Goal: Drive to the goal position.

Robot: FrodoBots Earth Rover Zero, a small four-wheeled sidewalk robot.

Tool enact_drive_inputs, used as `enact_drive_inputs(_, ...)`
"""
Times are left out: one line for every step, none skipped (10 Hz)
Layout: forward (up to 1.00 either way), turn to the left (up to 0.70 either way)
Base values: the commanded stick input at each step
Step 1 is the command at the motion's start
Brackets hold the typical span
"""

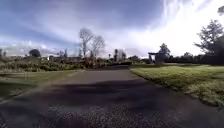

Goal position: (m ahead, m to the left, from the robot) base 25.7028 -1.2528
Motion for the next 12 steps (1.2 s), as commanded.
enact_drive_inputs(0.85, -0.32)
enact_drive_inputs(0.85, -0.34)
enact_drive_inputs(0.85, -0.34)
enact_drive_inputs(0.85, -0.34)
enact_drive_inputs(0.85, -0.34)
enact_drive_inputs(0.85, -0.34)
enact_drive_inputs(0.85, -0.34)
enact_drive_inputs(0.85, -0.34)
enact_drive_inputs(0.85, -0.34)
enact_drive_inputs(0.85, -0.34)
enact_drive_inputs(0.85, -0.24)
enact_drive_inputs(0.85, -0.13)
